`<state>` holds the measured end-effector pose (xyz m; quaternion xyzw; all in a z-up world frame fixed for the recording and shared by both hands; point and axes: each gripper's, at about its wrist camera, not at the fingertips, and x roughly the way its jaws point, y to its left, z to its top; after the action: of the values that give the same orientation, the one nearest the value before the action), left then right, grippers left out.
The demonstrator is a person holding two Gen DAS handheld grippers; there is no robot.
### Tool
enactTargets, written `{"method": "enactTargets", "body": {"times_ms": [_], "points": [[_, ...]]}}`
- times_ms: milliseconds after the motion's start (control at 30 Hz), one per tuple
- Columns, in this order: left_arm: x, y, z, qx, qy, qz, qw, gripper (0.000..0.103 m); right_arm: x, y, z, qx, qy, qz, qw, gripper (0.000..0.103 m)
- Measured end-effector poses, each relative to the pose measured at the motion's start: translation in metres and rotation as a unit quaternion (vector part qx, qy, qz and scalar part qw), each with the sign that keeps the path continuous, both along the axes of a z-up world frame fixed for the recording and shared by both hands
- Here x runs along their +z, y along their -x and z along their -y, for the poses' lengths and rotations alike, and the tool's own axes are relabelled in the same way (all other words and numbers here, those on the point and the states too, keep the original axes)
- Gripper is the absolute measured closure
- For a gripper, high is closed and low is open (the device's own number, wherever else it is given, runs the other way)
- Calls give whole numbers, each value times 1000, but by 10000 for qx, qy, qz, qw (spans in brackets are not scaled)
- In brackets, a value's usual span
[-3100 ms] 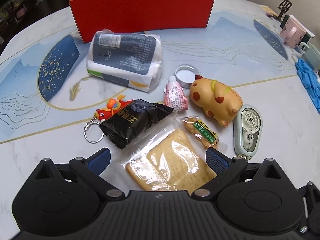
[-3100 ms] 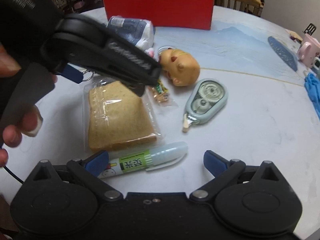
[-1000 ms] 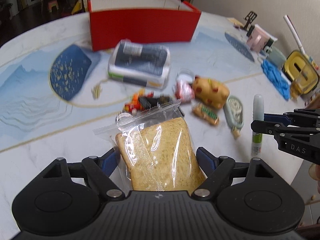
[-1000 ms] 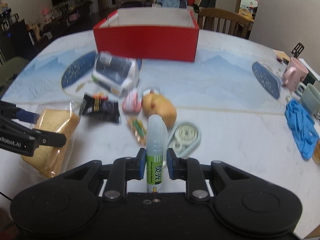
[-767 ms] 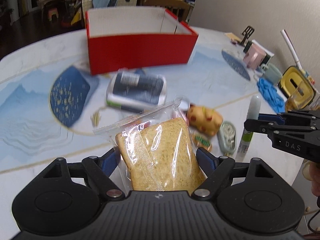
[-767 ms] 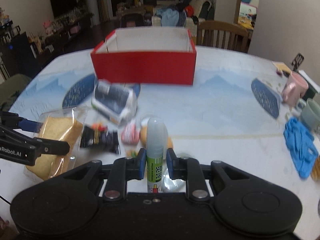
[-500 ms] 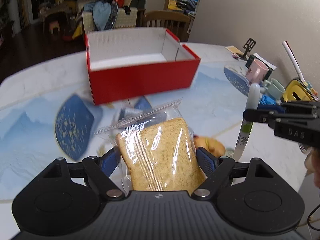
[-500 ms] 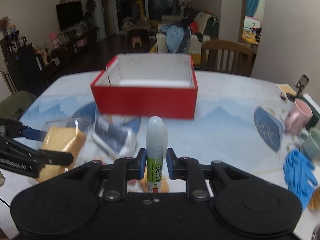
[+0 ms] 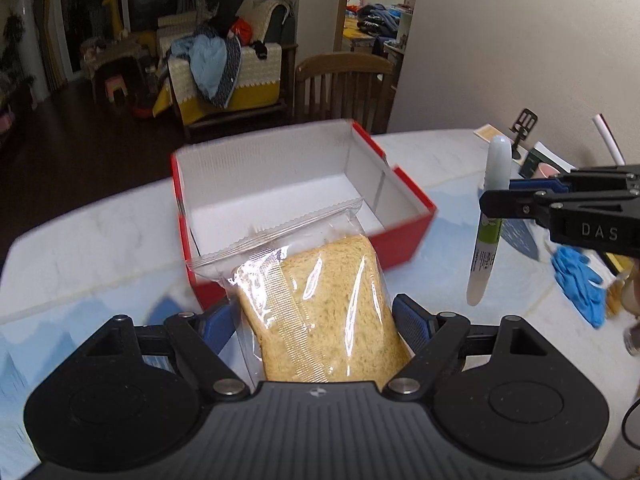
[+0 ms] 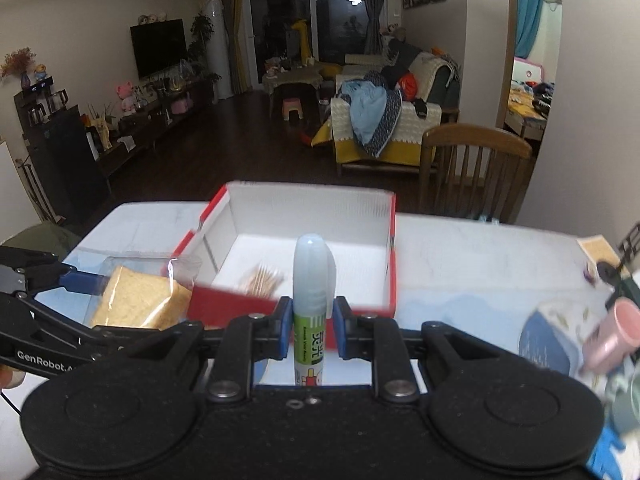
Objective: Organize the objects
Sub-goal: 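Carry the bread bag and glue stick over the red shoebox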
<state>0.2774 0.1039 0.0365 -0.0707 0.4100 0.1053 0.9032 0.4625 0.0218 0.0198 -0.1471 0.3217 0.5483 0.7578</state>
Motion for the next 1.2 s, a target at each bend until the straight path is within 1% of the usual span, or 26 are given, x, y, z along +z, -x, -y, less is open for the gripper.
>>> {"method": "enactTargets", "body": {"times_ms": [133, 233, 333, 400, 500, 567, 700, 867, 967, 1067, 1200], "points": [[10, -30, -14, 39, -259, 20, 9997, 20, 5, -19, -25, 21, -58, 67, 10000, 83], [19, -51, -25, 75, -450, 155, 9988, 20, 8, -31, -45, 33, -77, 85, 9999, 83], [23, -73, -36, 144, -545, 190, 9982, 20, 9, -40, -65, 77, -98, 107, 9999, 83], [22, -86, -43, 157, -677, 212, 9974, 20, 5, -42, -75, 122, -81, 171, 9997, 83], [14, -105, -50, 161, -999, 271, 9945, 20, -4, -46, -91, 221, 24, 207, 9995, 83], [6, -118, -55, 163, -1122, 214, 9933, 20, -12, -49, -102, 280, 119, 222, 9993, 83], [-18, -142, -67, 283, -940, -80, 9951, 20, -31, -51, -120, 381, 404, 183, 9983, 83], [-46, -164, -78, 286, -772, -446, 9956, 20, -57, -53, -137, 494, 790, 106, 9956, 83], [-59, -173, -82, 233, -728, -585, 9954, 20, -69, -54, -145, 571, 963, 6, 9937, 83], [-74, -177, -81, 283, -757, -718, 9941, 20, -79, -52, -152, 626, 1104, 23, 9919, 83], [-93, -181, -80, 295, -658, -920, 9931, 20, -95, -55, -166, 622, 1310, -53, 9894, 83]]}}
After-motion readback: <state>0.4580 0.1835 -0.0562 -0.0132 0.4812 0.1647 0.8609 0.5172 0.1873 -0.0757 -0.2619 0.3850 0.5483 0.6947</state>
